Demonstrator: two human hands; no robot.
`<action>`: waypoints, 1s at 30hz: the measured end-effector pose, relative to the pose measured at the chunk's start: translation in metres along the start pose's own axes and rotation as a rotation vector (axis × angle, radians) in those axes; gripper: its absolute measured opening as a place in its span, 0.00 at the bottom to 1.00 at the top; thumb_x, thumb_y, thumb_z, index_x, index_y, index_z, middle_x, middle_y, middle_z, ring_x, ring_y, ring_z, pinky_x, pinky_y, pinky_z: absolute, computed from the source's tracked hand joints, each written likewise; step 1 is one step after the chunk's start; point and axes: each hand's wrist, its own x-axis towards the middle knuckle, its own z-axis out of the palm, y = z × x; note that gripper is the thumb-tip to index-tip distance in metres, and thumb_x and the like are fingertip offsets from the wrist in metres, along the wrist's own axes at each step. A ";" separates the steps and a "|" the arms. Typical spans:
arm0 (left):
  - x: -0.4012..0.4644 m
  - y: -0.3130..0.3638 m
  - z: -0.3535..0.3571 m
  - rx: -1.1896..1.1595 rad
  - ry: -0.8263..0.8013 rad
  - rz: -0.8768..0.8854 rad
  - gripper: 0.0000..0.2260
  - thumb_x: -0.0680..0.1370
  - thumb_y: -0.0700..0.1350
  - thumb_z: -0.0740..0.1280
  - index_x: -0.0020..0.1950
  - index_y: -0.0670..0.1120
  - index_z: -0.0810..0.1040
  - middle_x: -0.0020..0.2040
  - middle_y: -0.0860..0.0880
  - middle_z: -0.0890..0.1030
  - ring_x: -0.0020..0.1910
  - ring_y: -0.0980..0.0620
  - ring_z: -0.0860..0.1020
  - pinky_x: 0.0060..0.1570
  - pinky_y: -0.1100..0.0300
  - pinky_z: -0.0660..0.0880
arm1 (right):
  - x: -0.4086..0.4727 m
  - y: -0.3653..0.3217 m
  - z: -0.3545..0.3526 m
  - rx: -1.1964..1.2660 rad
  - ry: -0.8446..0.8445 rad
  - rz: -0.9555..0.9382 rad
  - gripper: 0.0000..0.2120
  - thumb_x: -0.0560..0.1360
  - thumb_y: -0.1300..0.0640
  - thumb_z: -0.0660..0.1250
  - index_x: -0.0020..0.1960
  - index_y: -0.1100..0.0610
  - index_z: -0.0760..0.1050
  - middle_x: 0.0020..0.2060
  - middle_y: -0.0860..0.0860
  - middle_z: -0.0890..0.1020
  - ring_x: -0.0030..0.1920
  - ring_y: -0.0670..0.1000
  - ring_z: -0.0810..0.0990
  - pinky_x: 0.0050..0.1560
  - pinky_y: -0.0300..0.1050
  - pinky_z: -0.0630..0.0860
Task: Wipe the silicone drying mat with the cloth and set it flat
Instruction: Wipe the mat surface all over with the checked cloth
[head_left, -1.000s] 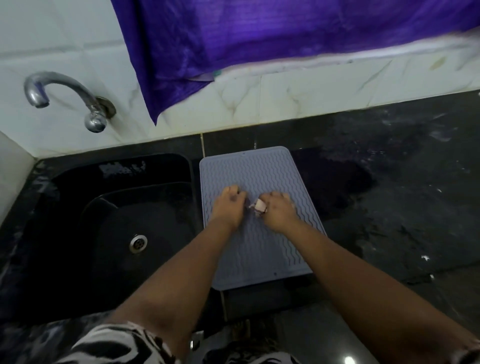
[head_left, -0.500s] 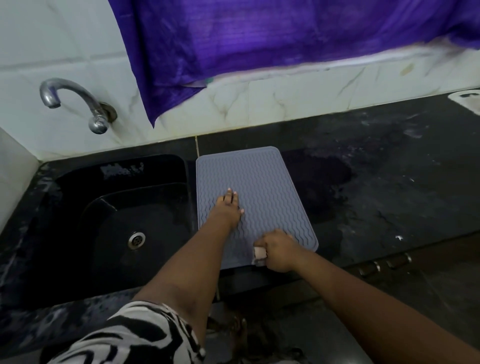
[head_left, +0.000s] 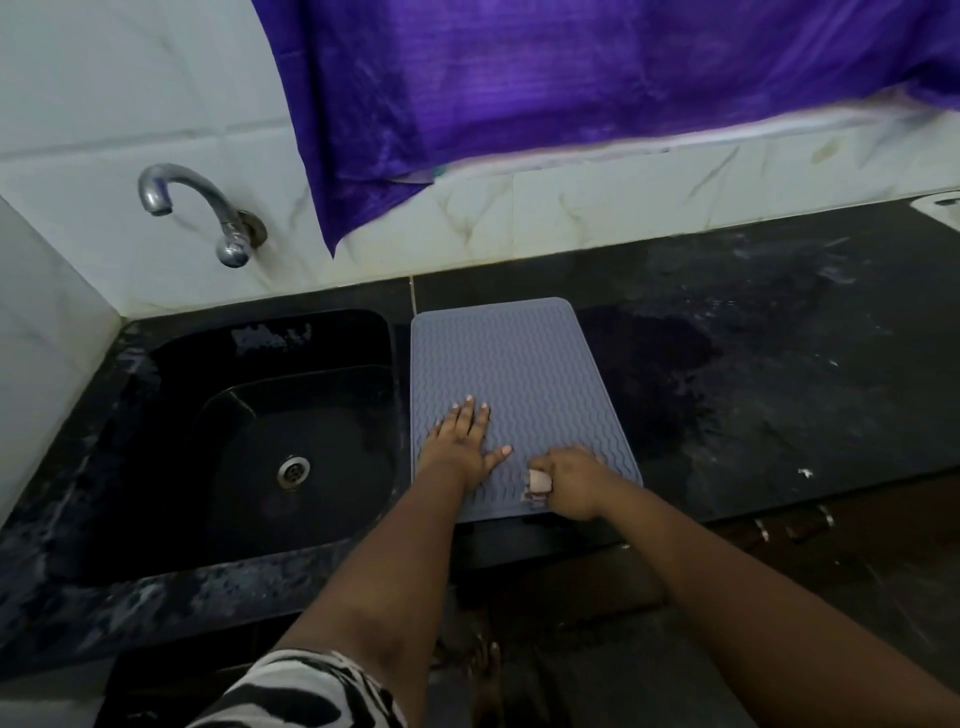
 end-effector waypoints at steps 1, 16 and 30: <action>0.000 0.001 -0.002 0.010 -0.013 -0.006 0.37 0.78 0.69 0.48 0.78 0.52 0.38 0.79 0.50 0.37 0.78 0.48 0.41 0.75 0.49 0.42 | -0.004 0.002 -0.006 0.116 -0.074 0.021 0.07 0.73 0.54 0.69 0.50 0.51 0.77 0.48 0.47 0.80 0.47 0.45 0.77 0.48 0.32 0.73; 0.047 -0.031 -0.041 -0.124 0.430 0.145 0.26 0.78 0.64 0.56 0.68 0.47 0.69 0.63 0.47 0.72 0.62 0.48 0.71 0.61 0.53 0.67 | 0.094 0.015 -0.142 0.859 0.264 0.200 0.15 0.68 0.70 0.64 0.52 0.59 0.79 0.49 0.57 0.82 0.52 0.56 0.80 0.54 0.52 0.79; 0.210 -0.024 -0.054 -0.143 0.347 0.117 0.24 0.83 0.52 0.47 0.79 0.51 0.53 0.80 0.53 0.53 0.78 0.51 0.50 0.76 0.44 0.44 | 0.297 0.023 -0.129 -0.151 0.518 0.171 0.13 0.73 0.54 0.62 0.57 0.52 0.72 0.57 0.57 0.72 0.57 0.62 0.68 0.53 0.56 0.67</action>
